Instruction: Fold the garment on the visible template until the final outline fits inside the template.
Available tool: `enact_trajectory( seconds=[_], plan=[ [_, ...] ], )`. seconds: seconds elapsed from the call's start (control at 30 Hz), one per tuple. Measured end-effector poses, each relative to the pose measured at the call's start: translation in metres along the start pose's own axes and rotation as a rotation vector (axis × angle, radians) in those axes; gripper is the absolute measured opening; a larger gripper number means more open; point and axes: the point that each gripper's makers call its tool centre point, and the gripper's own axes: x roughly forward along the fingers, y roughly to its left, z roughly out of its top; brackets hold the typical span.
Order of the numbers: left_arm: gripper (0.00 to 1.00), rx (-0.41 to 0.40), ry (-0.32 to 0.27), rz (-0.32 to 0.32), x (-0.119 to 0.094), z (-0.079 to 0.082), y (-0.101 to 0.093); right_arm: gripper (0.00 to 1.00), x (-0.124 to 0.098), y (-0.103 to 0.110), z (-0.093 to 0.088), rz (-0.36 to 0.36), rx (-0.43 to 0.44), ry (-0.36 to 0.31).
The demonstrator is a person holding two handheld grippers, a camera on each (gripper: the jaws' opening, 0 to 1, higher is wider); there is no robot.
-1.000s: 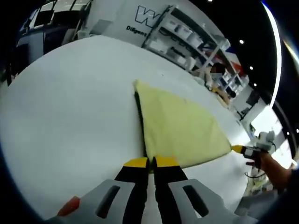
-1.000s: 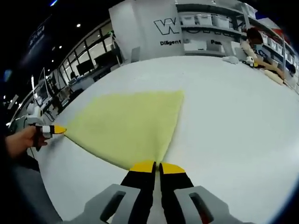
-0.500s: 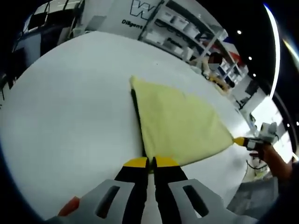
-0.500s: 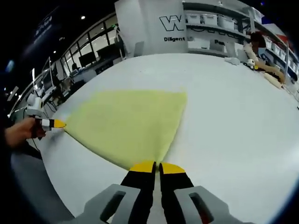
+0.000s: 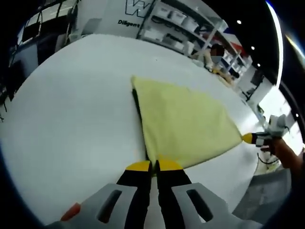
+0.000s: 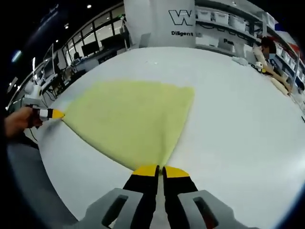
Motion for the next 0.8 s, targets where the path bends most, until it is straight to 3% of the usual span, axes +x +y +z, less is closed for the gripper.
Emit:
enact_trajectory(
  seconds=[0.13,0.23,0.37,0.53,0.8],
  plan=[
    [0.01,0.036,0.007,0.014,-0.001,0.0,-0.002,0.04,-0.002,-0.006,-0.001,-0.052,-0.048,0.023],
    [0.02,0.083,0.018,0.023,-0.001,-0.001,-0.002,0.03,-0.002,-0.005,-0.001,-0.042,-0.054,0.023],
    [0.06,0.088,0.018,0.018,-0.001,0.0,-0.003,0.04,-0.002,-0.006,0.001,-0.044,-0.044,0.009],
    [0.23,0.065,-0.004,0.031,-0.006,0.007,-0.003,0.07,-0.012,-0.012,0.008,-0.064,-0.02,-0.028],
    [0.51,0.056,-0.096,0.019,-0.025,0.027,-0.009,0.34,-0.033,-0.015,0.028,-0.093,-0.001,-0.126]
  ],
)
